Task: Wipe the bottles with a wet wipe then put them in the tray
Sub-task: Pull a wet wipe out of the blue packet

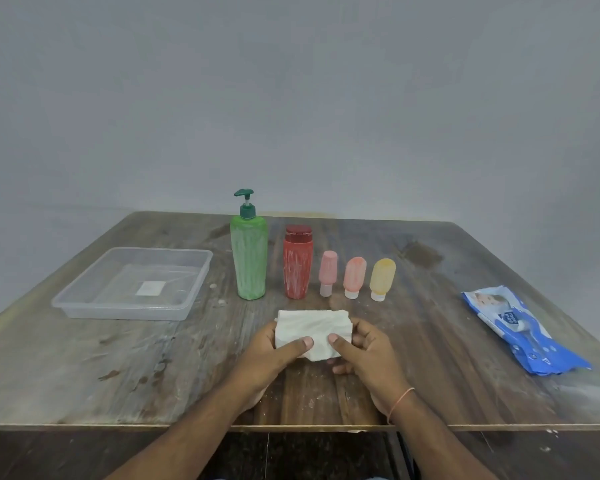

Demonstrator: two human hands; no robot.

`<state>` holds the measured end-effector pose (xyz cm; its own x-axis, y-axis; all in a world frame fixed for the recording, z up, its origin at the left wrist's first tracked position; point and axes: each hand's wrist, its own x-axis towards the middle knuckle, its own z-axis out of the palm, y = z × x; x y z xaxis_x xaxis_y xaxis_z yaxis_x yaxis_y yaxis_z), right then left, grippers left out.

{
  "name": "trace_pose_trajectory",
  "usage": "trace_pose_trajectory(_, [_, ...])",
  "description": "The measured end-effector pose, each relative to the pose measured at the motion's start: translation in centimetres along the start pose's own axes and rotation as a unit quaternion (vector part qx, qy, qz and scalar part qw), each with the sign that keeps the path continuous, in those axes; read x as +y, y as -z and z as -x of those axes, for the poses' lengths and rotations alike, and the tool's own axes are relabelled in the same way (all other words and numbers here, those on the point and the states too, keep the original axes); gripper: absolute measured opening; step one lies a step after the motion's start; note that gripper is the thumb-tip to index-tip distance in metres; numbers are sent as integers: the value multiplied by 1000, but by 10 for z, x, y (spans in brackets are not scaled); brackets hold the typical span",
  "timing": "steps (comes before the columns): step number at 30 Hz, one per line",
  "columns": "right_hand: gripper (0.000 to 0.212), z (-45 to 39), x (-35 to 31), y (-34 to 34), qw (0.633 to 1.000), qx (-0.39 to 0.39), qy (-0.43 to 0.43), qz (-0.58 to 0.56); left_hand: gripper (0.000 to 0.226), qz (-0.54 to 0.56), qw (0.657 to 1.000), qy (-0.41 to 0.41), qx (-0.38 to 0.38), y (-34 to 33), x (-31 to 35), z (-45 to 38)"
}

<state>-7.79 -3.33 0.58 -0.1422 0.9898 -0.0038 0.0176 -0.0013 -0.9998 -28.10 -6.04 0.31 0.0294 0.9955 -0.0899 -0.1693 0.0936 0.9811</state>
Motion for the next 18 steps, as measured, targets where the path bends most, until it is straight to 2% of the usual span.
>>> trace_pose_trajectory(3, [32, 0, 4, 5, 1000, 1, 10, -1, 56, 52, 999, -6, -13, 0, 2, -1])
trace_pose_trajectory(7, [28, 1, 4, 5, 1000, 0, 11, 10, 57, 71, 997, -6, 18, 1, 2, -6])
trace_pose_trajectory(12, [23, -1, 4, 7, 1000, -19, -6, 5, 55, 21, 999, -25, 12, 5, -3, -13])
trace_pose_trajectory(18, [43, -10, -3, 13, 996, -92, -20, 4, 62, -21, 998, -58, -31, 4, 7, -16])
